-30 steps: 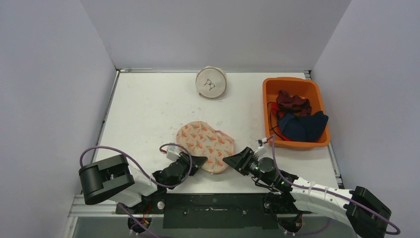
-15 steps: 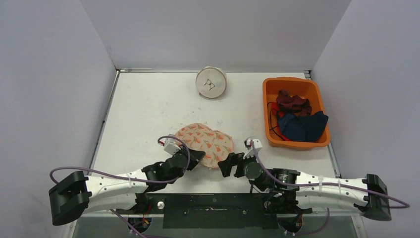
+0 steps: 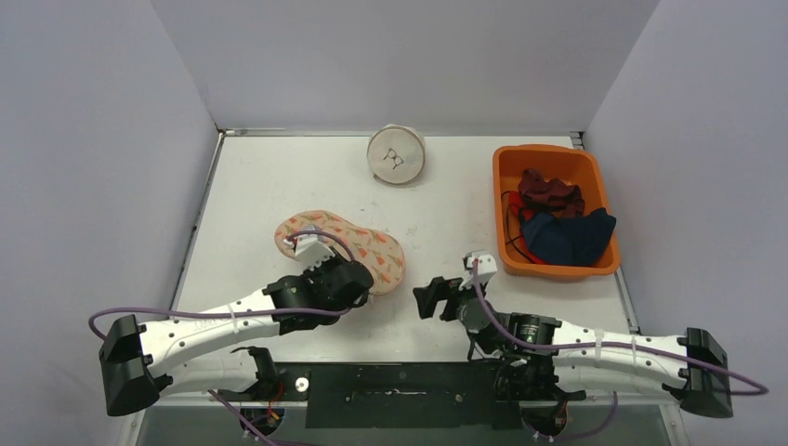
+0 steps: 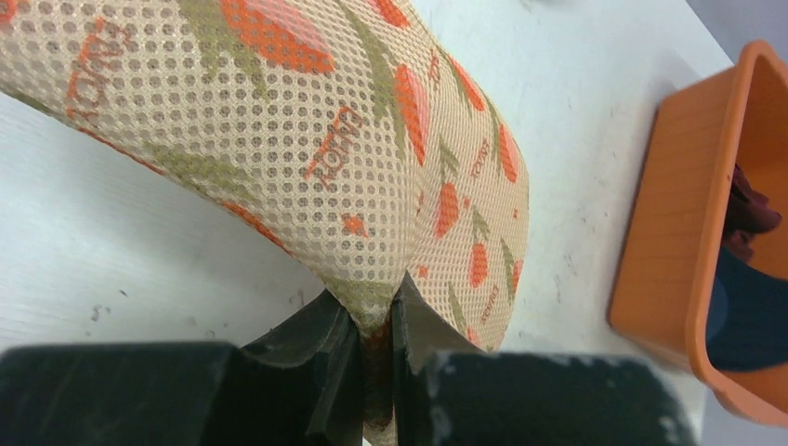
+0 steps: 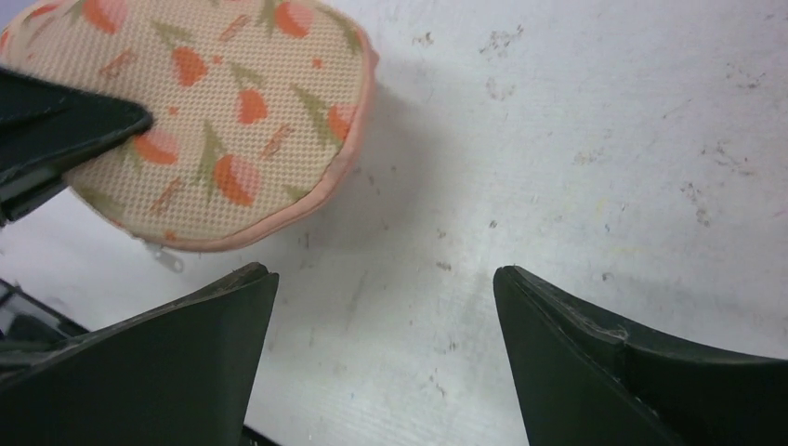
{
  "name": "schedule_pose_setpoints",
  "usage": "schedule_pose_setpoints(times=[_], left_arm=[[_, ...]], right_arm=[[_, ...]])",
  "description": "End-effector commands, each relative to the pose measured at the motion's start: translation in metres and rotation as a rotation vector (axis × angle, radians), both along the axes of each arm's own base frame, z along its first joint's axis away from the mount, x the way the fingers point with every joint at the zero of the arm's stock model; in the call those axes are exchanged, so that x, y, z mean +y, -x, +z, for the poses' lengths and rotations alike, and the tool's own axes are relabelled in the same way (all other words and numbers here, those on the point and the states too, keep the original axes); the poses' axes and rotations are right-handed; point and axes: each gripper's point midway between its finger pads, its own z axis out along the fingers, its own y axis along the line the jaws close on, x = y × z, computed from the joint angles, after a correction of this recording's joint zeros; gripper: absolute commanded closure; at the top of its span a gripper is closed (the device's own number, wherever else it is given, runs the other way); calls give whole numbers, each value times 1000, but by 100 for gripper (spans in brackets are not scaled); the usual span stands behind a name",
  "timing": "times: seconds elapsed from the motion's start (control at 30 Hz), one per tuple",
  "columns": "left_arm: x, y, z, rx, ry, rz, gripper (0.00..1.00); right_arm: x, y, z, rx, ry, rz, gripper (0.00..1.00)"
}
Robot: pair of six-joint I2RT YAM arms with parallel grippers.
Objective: Unzip the laundry bag and remove the bra
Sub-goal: Unzip the laundry bag at the center of the board.
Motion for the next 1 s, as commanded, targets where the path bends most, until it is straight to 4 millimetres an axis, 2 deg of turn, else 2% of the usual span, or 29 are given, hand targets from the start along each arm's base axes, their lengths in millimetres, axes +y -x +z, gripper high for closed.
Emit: schedule_pose_setpoints(times=[0.0,0.13,0.2,0.3,0.43,0.6,0.8,0.97], left_arm=[[41,-14,42,-70,-257,121,100],[40,-21,55,-39,-305,149,100],[35,-23,53,-16,-282,139,100],[24,-22,43,33,-193,105,100],[21,-21,44,73,-109,111,100],[15,-19,52,104,-57,109,100],[5,-17,57,133,-9,93,100],[3,-15,55,147,2,94,100]], right_arm=[[33,-12,33,24,-266,196,10],[55,-15,42,22,-331,288,8],[64,-10,50,-11,-384,337,5],[66,-9,58,-50,-461,341,1],[69,-9,61,-65,-448,356,7],[81,-1,63,-75,-452,436,9],[104,7,63,-46,-449,514,21],[108,6,63,-34,-466,504,35]])
